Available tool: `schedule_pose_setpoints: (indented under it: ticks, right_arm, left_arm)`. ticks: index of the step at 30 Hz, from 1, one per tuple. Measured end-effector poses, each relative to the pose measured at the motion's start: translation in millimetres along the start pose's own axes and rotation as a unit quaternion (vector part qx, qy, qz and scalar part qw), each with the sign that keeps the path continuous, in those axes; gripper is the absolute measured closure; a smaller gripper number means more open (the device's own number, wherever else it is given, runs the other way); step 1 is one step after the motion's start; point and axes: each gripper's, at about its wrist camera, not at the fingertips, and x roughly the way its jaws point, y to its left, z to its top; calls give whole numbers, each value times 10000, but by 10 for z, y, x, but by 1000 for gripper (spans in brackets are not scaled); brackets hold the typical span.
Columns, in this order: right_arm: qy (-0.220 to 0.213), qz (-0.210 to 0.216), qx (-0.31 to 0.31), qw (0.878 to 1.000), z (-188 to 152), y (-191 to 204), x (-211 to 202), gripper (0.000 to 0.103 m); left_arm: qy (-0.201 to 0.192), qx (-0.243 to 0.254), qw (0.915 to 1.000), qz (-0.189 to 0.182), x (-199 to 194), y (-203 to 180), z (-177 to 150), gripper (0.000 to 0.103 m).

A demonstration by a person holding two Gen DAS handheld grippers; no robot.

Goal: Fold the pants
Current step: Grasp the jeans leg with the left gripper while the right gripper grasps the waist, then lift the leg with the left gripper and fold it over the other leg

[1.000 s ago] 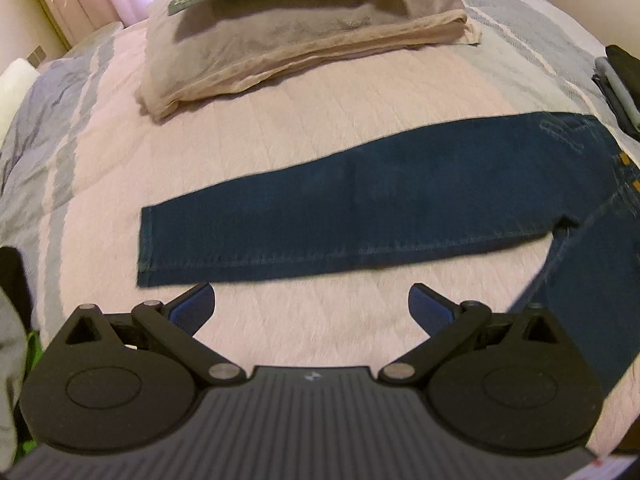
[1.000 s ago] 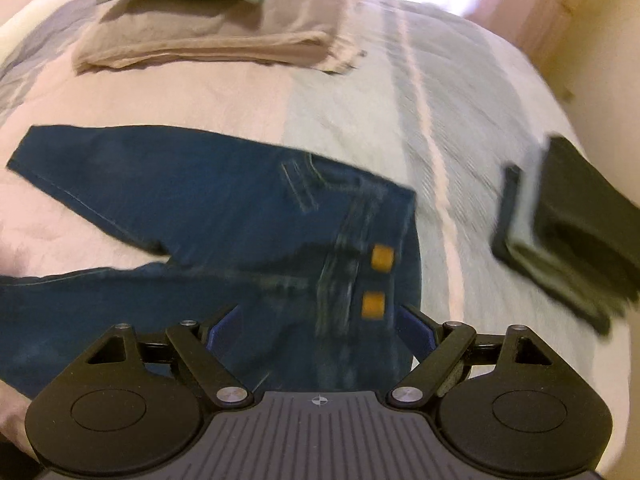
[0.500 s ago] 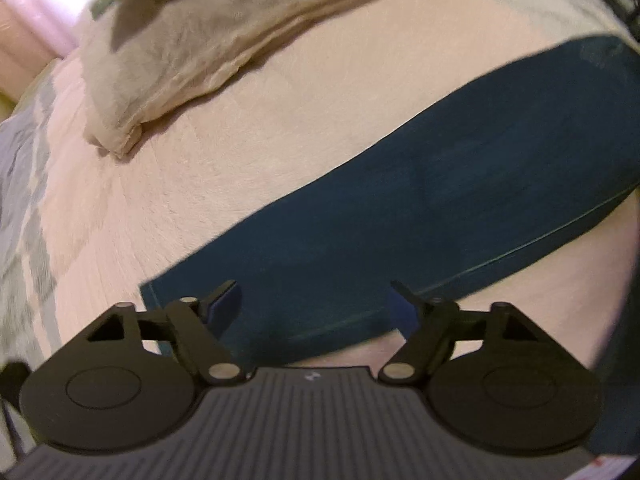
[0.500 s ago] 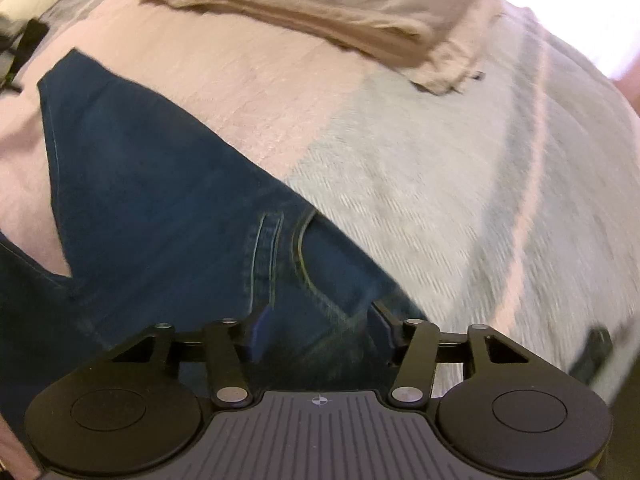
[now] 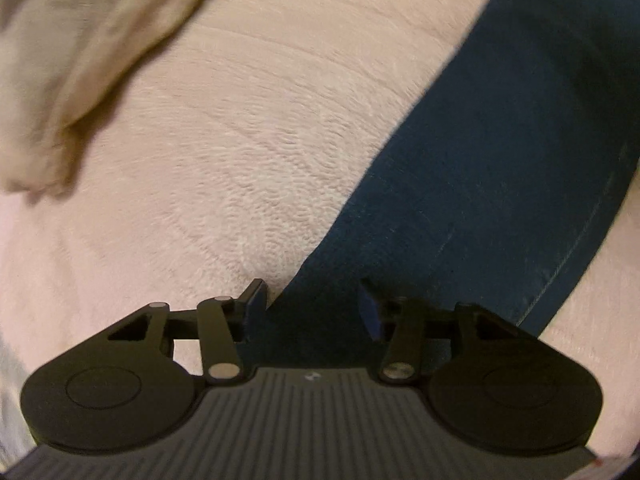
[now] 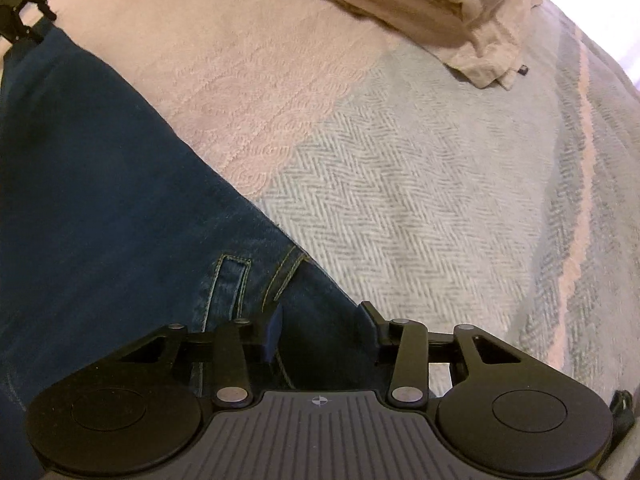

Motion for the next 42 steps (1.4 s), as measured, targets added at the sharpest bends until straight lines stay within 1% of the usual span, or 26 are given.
schedule_pose_setpoints:
  ticks: [2,3,5,6,7,8,9,12,16,22,26,27,29,30,32,34,36,37,38,40,42]
  right_arm:
    - [9,26,-9,10000,-4,-4,33,64]
    - [13,47,-24,10000,-3,-13,42,64]
    - [10,71,-35,10000,-13,-25,37,64]
    - [14,78,-18,10000,-12,-36,30,64]
    - [13,82,-7,10000,-14,-41,15,64]
    - [7,92,11,10000,-16,-49,-1,64]
    - [3,111,30,9999,-17,-60,-20,64]
    - [-40,104,64,9999,-22,-124,-85,64]
    - [-58,206,94,9997,-39,-230,-165,64]
    - [145,445,-170,9988,-158,-272,-201,63]
    - [284,566,-360,9973,-240,-356,-108,62]
    - [319,571,-549,9963,-247,-358,-69,62]
    - [345,507,-891,9941,-247,-368,-3,58]
    - [387,551,-958,9931,-237,-386,42,57]
    - [445,620,-980,9923,-223,-428,122,51]
    - [589,799,-761,9921,-214,-482,211,51]
    - [721,990,-486,9913,-195,-542,222,62]
    - [723,925,-427,9922,-194,-550,182,74]
    - [677,824,-462,9932,-206,-537,108,93]
    - [411,669,-572,9953,-264,-490,-148,97]
    - [-31,428,-594,9973,-354,-431,-520,99]
  left_arm:
    - [58,372,9991,-180,48,11,22,57]
    - [106,512,9983,-252,62,18,37,58]
    - [249,811,9952,-484,69,17,83,72]
    - [358,943,9936,-517,69,-3,102,81]
    - [469,1134,9913,-473,60,-38,111,90]
    - [553,1278,9892,-450,43,-65,109,94]
    - [584,1310,9887,-446,13,-77,104,96]
    - [556,1265,9899,-306,-127,-108,64,98]
    - [389,1038,9938,-24,-396,-170,-48,99]
    - [178,918,9942,536,-812,-494,-209,100]
    - [155,793,9940,734,-947,-685,-214,100]
    - [152,762,9940,766,-959,-720,-215,100]
    - [170,768,9935,817,-988,-805,-246,100]
    - [179,781,9932,849,-1003,-847,-245,100]
    - [192,743,9928,920,-1055,-949,-268,100]
    - [220,776,9919,979,-1105,-1052,-306,100]
    - [255,802,9910,1044,-1169,-1155,-338,100]
    - [263,791,9909,1058,-1198,-1188,-349,100]
    - [270,786,9906,1091,-1245,-1237,-363,100]
    - [273,738,9899,1179,-1353,-1323,-384,100]
    - [254,626,9895,1278,-1492,-1411,-416,100]
